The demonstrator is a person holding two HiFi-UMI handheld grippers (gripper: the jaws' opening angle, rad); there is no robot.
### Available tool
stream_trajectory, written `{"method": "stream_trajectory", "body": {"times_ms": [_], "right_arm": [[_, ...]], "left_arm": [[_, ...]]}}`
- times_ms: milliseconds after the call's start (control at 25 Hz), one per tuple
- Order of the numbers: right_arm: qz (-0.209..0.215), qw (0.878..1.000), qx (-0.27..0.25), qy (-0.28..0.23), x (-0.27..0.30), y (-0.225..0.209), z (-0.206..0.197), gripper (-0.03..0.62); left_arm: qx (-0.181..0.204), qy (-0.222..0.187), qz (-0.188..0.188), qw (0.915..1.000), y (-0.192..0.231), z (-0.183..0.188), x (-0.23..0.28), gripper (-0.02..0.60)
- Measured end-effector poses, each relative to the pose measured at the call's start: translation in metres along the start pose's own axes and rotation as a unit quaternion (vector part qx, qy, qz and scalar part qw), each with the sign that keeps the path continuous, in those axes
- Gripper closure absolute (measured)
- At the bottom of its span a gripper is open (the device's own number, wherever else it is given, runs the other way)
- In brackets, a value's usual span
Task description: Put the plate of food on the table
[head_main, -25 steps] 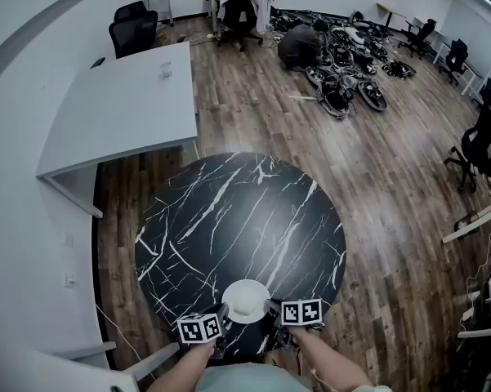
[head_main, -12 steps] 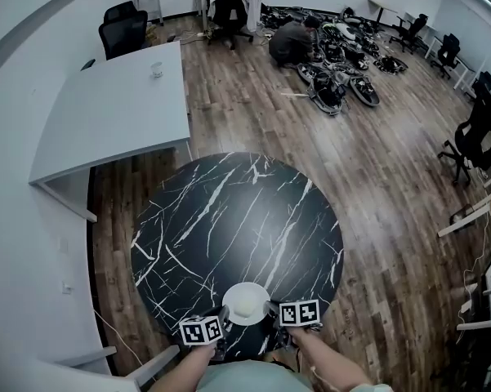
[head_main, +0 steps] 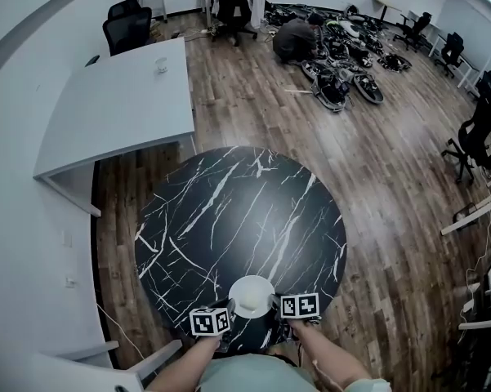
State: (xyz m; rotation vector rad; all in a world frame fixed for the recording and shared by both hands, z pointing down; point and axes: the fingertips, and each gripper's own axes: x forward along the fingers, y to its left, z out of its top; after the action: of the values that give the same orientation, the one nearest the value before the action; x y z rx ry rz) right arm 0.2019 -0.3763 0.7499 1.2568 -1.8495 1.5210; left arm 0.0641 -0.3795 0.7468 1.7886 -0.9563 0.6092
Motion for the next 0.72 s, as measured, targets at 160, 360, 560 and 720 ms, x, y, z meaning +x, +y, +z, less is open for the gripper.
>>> {"method": "stream_trajectory", "body": {"times_ms": [160,360,560,720], "right_arm": [[0.004,1.0,-0.001,0.011,0.001,-0.003,-0.003,0.553],[0.015,1.0,-0.001,0.004,0.0,-0.005,-0.003,0.553],[-0.005,1.0,-0.001,-0.008,-0.01,-0.012,-0.005,0.539],[-0.039,0.998,-0.04,-0.039,-0.03,-0.021,-0.001,0.539]], "left_arm": [[0.005,0.01,0.004,0.9999,0.003,-0.008,0.008,0.524],[0.015,-0.002,0.007,0.9999,0.005,-0.015,0.012,0.512],[0.035,-0.022,-0.007,0.9991,0.006,-0.013,0.008,0.503],[0.045,-0.048,0.006,0.9978,0.009,-0.007,-0.009,0.485]]}}
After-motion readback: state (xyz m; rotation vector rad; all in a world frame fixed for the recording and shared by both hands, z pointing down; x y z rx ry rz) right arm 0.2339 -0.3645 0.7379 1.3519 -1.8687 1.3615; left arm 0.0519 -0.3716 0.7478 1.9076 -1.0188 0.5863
